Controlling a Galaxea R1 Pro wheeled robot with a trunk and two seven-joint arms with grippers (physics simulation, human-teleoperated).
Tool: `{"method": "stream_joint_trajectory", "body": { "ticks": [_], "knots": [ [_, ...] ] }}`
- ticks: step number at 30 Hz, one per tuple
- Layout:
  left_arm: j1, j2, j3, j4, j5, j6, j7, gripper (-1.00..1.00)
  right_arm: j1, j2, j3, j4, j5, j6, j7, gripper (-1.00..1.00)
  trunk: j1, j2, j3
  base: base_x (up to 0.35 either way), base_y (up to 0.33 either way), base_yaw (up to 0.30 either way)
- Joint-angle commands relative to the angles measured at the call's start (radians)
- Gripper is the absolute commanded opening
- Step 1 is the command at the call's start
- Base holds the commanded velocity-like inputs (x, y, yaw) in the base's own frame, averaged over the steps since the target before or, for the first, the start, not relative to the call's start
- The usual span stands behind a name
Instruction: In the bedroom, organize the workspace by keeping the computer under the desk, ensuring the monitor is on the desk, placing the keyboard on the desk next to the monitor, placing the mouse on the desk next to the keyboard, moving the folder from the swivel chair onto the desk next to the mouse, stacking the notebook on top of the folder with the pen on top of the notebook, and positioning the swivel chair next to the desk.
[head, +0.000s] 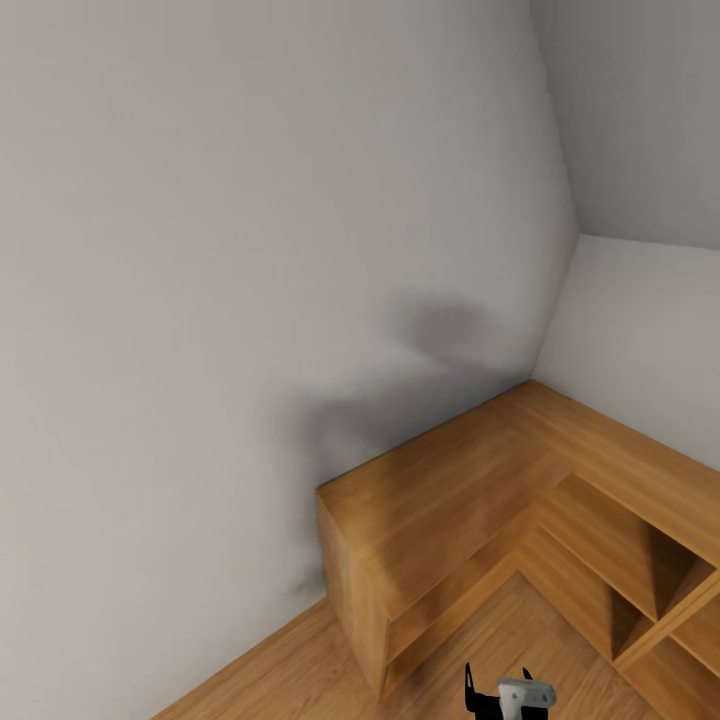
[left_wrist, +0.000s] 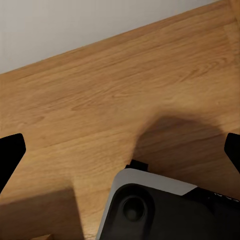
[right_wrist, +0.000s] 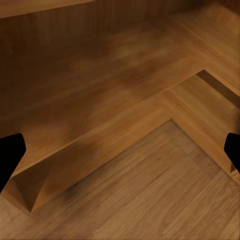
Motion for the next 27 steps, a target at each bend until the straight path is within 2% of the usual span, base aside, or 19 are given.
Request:
{"method": "stream_joint_trajectory", "body": {
  "ticks": [1, 8, 12, 15, 16, 18, 22, 27],
  "knots": [
    [-0.001, 0.001, -0.008, 0.000, 0.006, -0.003, 0.007, 1.00, -0.001, 0.000, 0.007, 0.002, 0.004, -0.002, -0.010, 1.00, 0.001, -0.002, -0.002, 0.000, 0.000, -0.026],
    [-0.001, 0.001, -0.008, 0.000, 0.006, -0.003, 0.007, 1.00, 0.003, 0.000, 0.007, 0.002, 0.007, -0.004, -0.014, 1.00, 0.001, -0.002, -0.002, 0.000, 0.000, -0.053],
    [0.000, 0.001, -0.007, 0.000, 0.006, -0.005, 0.007, 1.00, 0.015, -0.013, 0.007, 0.002, 0.008, -0.001, -0.012, 1.00, 0.001, -0.002, -0.002, 0.000, 0.000, -0.156],
    [0.000, 0.001, -0.007, 0.000, 0.006, -0.004, 0.007, 1.00, 0.045, -0.037, 0.008, 0.003, 0.008, -0.001, -0.009, 1.00, 0.001, -0.002, -0.002, 0.000, 0.000, -0.213],
    [0.000, 0.001, -0.007, 0.000, 0.006, -0.004, 0.007, 1.00, 0.072, -0.054, 0.008, 0.003, 0.008, -0.004, -0.003, 1.00, 0.001, -0.002, -0.002, 0.000, 0.000, -0.240],
    [0.000, 0.001, -0.007, 0.000, 0.006, -0.005, 0.008, 1.00, 0.098, -0.064, 0.009, 0.003, 0.008, -0.009, 0.006, 1.00, 0.001, -0.002, -0.002, 0.000, 0.000, -0.249],
    [0.000, 0.001, -0.007, 0.000, 0.006, -0.006, 0.007, 1.00, 0.137, -0.073, 0.013, 0.002, 0.009, -0.031, 0.029, 1.00, 0.001, -0.002, -0.002, 0.000, 0.000, -0.265],
    [-0.001, 0.001, -0.007, 0.000, 0.005, -0.007, 0.007, 1.00, 0.160, -0.072, 0.020, 0.002, 0.018, -0.082, 0.044, 1.00, 0.001, -0.002, -0.002, 0.000, 0.000, -0.285]
  ]
}}
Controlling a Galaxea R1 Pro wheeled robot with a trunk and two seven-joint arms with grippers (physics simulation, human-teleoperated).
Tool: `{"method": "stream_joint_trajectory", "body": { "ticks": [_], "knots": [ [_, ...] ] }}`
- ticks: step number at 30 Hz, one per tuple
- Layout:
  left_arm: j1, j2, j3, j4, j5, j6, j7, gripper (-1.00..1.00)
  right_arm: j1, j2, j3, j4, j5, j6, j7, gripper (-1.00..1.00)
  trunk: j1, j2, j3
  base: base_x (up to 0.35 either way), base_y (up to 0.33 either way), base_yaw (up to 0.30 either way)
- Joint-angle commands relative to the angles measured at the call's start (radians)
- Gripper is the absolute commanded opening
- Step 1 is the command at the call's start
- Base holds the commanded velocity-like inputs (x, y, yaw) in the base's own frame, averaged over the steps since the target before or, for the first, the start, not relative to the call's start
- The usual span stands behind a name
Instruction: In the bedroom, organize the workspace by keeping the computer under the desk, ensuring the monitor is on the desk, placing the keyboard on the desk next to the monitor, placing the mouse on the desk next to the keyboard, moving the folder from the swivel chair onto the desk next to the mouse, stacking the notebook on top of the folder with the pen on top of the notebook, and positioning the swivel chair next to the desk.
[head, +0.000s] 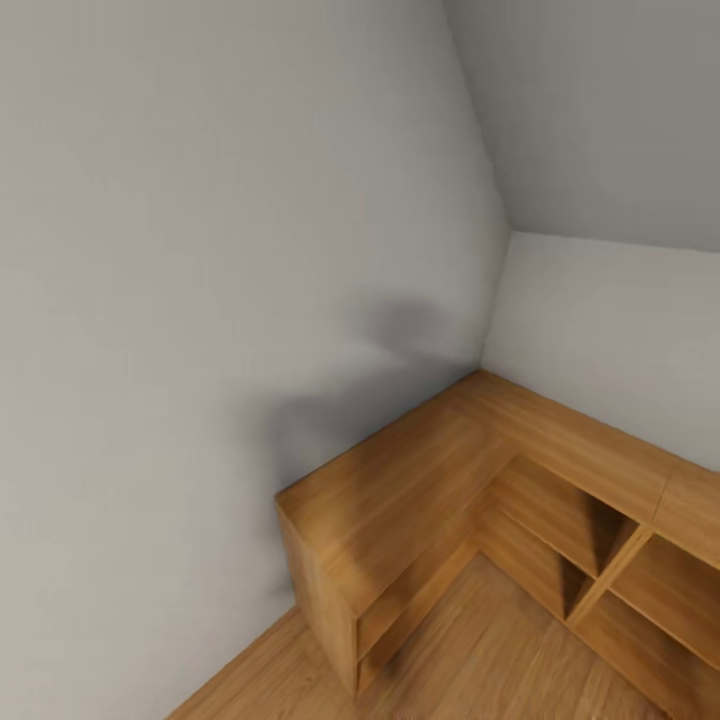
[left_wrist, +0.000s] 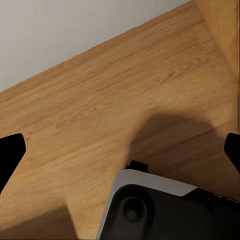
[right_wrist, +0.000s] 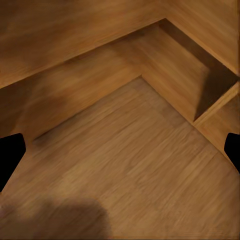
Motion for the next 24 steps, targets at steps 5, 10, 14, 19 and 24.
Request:
{"method": "stream_joint_trajectory", "body": {
  "ticks": [5, 10, 14, 19, 24],
  "knots": [
    [-0.001, 0.001, -0.008, 0.000, 0.005, -0.005, 0.008, 1.00, 0.010, 0.001, 0.008, 0.002, 0.039, -0.038, -0.007, 1.00, 0.001, -0.002, -0.002, 0.000, 0.000, -0.294],
    [0.000, 0.001, -0.008, 0.000, 0.005, -0.030, 0.008, 1.00, 0.031, 0.000, 0.008, 0.001, 0.072, -0.124, -0.005, 1.00, 0.001, -0.002, -0.002, 0.000, 0.005, -0.297],
    [-0.001, 0.001, -0.008, 0.005, 0.007, -0.094, 0.008, 1.00, 0.044, -0.002, 0.009, 0.000, 0.083, -0.148, -0.005, 1.00, 0.001, -0.002, -0.002, 0.000, 0.139, -0.298],
    [0.000, 0.001, -0.009, 0.011, 0.007, -0.106, 0.008, 1.00, 0.045, -0.003, 0.010, 0.000, 0.085, -0.148, -0.005, 1.00, 0.001, -0.002, -0.002, 0.000, 0.196, -0.298],
    [0.000, 0.000, -0.009, 0.012, 0.007, -0.107, 0.008, 1.00, 0.046, -0.004, 0.010, 0.000, 0.085, -0.148, -0.005, 1.00, 0.001, -0.002, -0.002, 0.000, 0.035, -0.298]
  ]
}}
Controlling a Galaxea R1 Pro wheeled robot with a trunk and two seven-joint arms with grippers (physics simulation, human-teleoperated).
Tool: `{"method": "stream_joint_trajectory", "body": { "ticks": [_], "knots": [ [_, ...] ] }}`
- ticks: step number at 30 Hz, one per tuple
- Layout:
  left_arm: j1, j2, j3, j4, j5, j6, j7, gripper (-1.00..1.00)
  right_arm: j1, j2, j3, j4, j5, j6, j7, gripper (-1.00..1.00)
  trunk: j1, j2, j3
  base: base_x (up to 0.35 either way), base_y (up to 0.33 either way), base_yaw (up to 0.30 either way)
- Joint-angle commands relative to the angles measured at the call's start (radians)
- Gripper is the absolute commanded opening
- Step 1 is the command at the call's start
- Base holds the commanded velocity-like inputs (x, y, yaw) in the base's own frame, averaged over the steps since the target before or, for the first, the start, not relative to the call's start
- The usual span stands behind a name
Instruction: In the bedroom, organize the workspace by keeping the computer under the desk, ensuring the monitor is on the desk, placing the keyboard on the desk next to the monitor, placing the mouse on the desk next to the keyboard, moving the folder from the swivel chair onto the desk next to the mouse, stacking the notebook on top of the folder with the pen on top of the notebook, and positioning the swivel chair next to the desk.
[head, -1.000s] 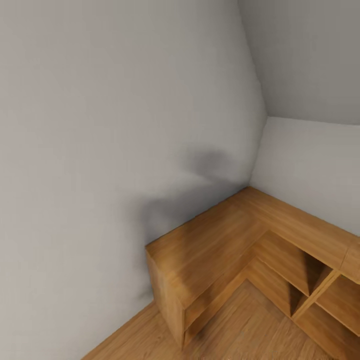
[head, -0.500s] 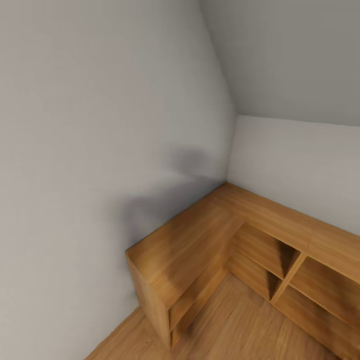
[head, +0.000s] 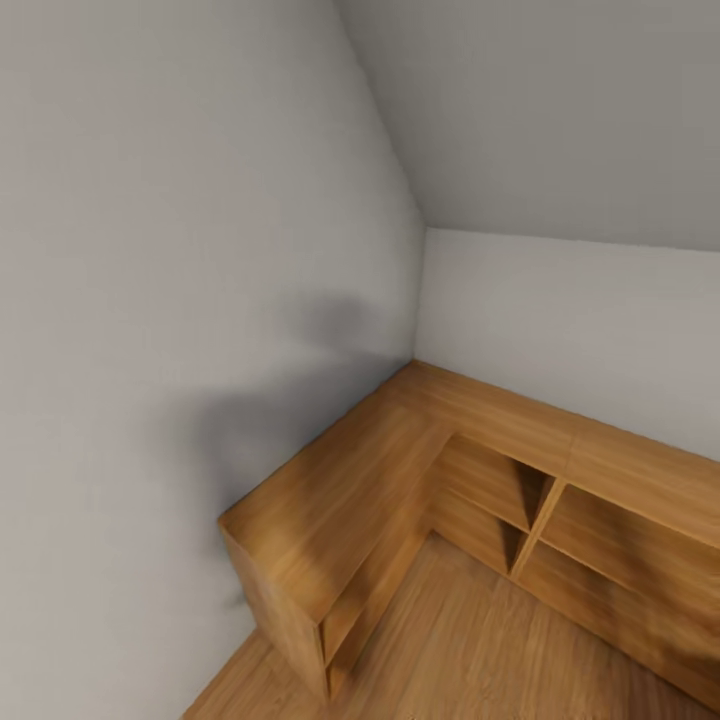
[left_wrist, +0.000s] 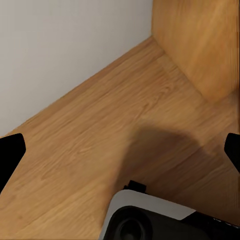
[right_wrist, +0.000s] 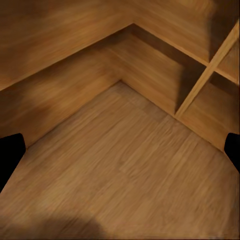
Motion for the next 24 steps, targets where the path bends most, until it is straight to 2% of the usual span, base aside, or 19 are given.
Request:
{"method": "stream_joint_trajectory", "body": {
  "ticks": [1, 24],
  "knots": [
    [-0.001, 0.001, -0.009, 0.000, 0.004, -0.003, 0.008, 1.00, -0.001, 0.000, 0.002, 0.002, 0.010, -0.002, -0.010, 1.00, 0.001, -0.002, -0.002, 0.000, 0.010, -0.298],
    [-0.001, 0.001, -0.009, 0.000, 0.006, -0.001, 0.008, 1.00, -0.001, 0.000, 0.004, 0.002, 0.009, -0.002, -0.001, 1.00, 0.001, -0.002, -0.002, 0.000, 0.001, -0.298]
  ]
}}
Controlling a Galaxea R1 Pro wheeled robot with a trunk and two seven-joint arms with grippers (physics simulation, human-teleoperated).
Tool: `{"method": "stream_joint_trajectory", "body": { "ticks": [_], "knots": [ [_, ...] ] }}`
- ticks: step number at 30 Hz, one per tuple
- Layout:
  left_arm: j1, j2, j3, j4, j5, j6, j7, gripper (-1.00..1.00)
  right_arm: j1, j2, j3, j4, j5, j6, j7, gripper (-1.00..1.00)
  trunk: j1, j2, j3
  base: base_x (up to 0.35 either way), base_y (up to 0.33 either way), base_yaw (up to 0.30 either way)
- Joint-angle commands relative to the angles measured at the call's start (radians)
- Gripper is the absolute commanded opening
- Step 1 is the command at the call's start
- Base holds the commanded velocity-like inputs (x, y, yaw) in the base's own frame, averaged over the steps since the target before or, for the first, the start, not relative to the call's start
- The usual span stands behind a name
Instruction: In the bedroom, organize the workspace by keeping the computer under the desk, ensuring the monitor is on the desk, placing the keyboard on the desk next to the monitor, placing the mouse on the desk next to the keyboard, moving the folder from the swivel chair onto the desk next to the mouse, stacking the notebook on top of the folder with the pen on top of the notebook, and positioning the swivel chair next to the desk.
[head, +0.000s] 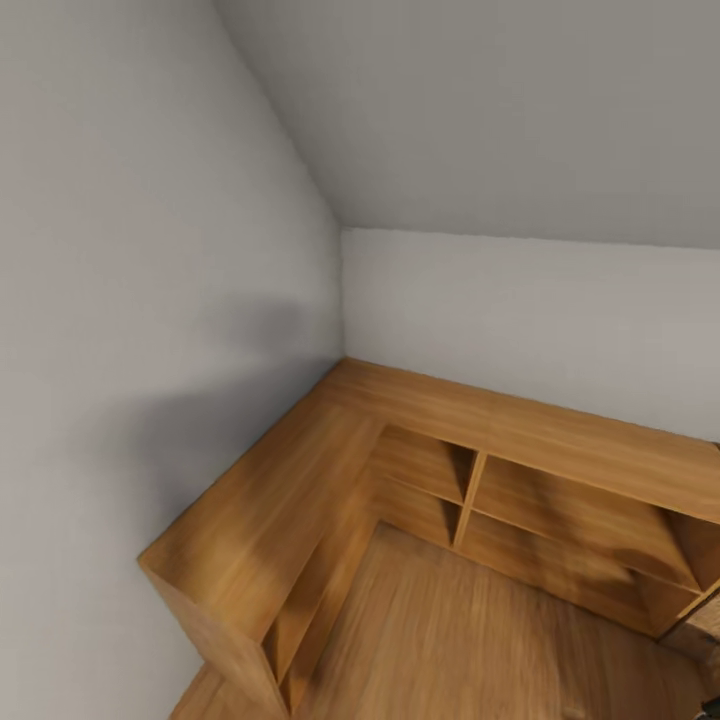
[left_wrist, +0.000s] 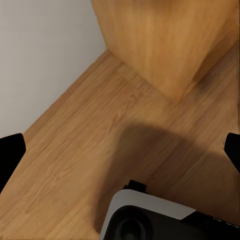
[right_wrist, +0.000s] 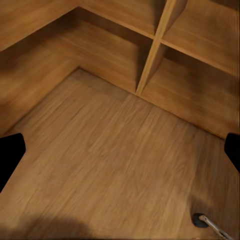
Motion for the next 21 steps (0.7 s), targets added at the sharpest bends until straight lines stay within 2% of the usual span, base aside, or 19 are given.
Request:
{"method": "stream_joint_trajectory", "body": {
  "ticks": [1, 21],
  "knots": [
    [-0.001, 0.001, -0.009, 0.000, 0.004, -0.003, 0.008, 1.00, -0.001, 0.000, 0.002, 0.002, 0.010, -0.002, -0.010, 1.00, 0.001, -0.002, -0.002, 0.000, 0.000, -0.298],
    [-0.001, 0.000, -0.009, 0.000, 0.004, -0.003, 0.008, 1.00, -0.001, 0.001, 0.002, 0.002, 0.010, -0.002, -0.010, 1.00, 0.001, -0.002, -0.002, 0.000, 0.000, -0.298]
  ]
}}
